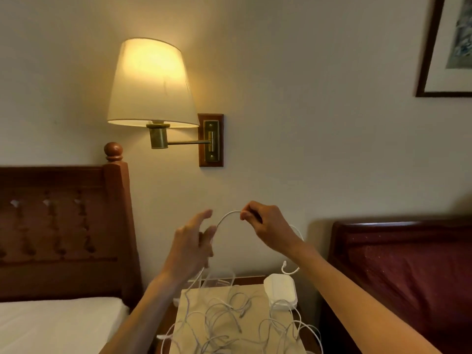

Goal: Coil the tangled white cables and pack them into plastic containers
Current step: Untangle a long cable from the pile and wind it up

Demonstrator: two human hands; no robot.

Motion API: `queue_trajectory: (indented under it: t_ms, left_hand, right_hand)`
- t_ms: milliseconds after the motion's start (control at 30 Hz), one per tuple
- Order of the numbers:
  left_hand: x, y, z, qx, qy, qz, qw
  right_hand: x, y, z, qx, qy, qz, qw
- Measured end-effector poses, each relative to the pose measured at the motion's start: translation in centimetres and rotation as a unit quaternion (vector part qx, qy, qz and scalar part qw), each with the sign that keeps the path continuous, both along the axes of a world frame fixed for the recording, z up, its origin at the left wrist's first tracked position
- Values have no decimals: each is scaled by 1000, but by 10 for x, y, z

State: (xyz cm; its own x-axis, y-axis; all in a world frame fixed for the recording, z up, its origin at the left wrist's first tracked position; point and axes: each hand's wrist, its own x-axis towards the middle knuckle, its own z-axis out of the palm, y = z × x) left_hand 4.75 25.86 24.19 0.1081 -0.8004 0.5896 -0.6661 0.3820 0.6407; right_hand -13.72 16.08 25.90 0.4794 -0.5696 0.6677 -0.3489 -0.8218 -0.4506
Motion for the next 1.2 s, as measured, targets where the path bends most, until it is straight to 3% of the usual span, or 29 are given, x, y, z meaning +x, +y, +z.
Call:
queue_trajectory:
  t_ms: [67,100,233,333,367,433,467,533,567,600,633,700,800,867,1000,1100,1200]
  left_hand:
    - [-19,-2,4,19,39,-97,994]
    - [-21,-6,4,19,29,-99,994]
    - [4,-12,13,-113,-63,21,991]
    - [32,-3,28,-161,-60,77,982]
    - [42,-2,31,-152,-19,118,981]
    - [63,-5,32,-76,83,181,977]
    - [69,-7,32,22,67,193,979]
    - [67,-11,26,258,-88,184,944]
    - [59,-10,22,295,-172,197,919]
    - [46,-11,17,256,-219,199,920]
    - [31,-11,10,185,-208,177,944]
    - [-6,-7,3,90,-152,50,983]
    - [-38,-3,-6,22,-66,-91,993]
    - [-36,-7,-8,-66,-60,-60,994]
    - [-11,-22,2,-138,-89,21,986]
    - [0,-29,9,-145,-108,27,983]
    - [6,-30,-1,-112,-91,-45,989]
  right_hand:
    - [10,9,3,-24,22,13,999]
    - [11,10,4,-28,28,18,999]
    - [-20,0,-10,11,46,44,998]
    - [-56,-11,-32,113,5,0,994]
    - [-63,-13,-36,159,-14,3,987]
    - [-71,-14,-37,246,-46,7,968]
    - [-74,-14,-36,266,-59,0,962]
    - [-72,-11,-31,250,-67,-22,966]
    - [-67,-8,-28,228,-60,-29,971]
    - [-60,-3,-23,202,-49,-29,978]
    - [-51,2,-16,175,-36,-23,984]
    - [-32,14,-5,139,-13,-4,990]
    - [-20,29,9,167,-21,26,985]
    - [-24,36,13,263,-23,68,962]
    - [-37,47,13,481,-71,175,856]
    - [-39,51,20,552,-151,215,791]
    - [-41,54,30,572,-253,260,735]
